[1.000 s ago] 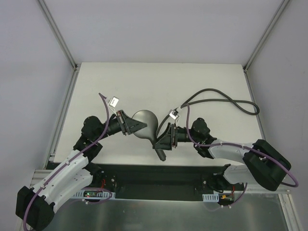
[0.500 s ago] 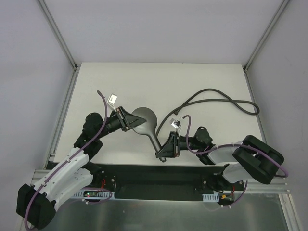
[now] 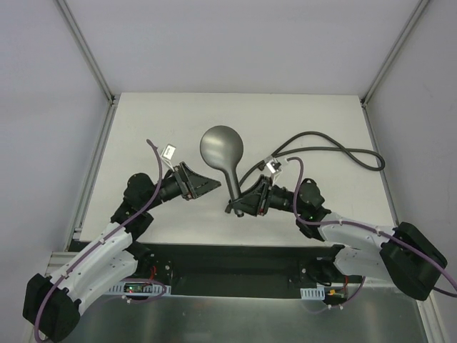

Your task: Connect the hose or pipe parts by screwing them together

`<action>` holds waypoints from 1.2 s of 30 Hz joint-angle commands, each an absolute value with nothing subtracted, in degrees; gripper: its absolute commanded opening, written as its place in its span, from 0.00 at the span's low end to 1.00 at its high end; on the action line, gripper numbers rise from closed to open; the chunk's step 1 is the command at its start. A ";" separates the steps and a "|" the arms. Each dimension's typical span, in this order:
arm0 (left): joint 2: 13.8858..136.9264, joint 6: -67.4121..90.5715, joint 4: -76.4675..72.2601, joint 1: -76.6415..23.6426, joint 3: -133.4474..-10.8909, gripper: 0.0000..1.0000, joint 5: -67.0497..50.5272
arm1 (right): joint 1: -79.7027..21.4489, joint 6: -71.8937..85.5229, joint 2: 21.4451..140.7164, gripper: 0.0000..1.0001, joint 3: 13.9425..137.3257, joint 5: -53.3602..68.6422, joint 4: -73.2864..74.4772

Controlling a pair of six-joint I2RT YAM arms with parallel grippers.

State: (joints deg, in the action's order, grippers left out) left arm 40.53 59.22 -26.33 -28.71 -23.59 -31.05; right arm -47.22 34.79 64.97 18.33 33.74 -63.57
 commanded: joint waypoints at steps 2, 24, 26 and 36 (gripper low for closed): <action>42.97 59.41 -33.12 -29.88 -23.38 0.82 -32.78 | -47.20 31.73 66.61 0.01 26.62 33.40 -62.67; 46.85 55.90 -34.10 -30.06 -25.40 0.75 -33.05 | -48.43 37.27 77.96 0.01 30.85 37.09 -68.29; 47.02 55.63 -34.19 -29.97 -25.66 0.72 -32.78 | -48.69 37.27 78.13 0.01 30.67 37.00 -68.29; 50.27 57.22 -37.79 -30.50 -25.23 0.52 -32.78 | -49.83 37.35 79.10 0.01 31.11 36.48 -68.56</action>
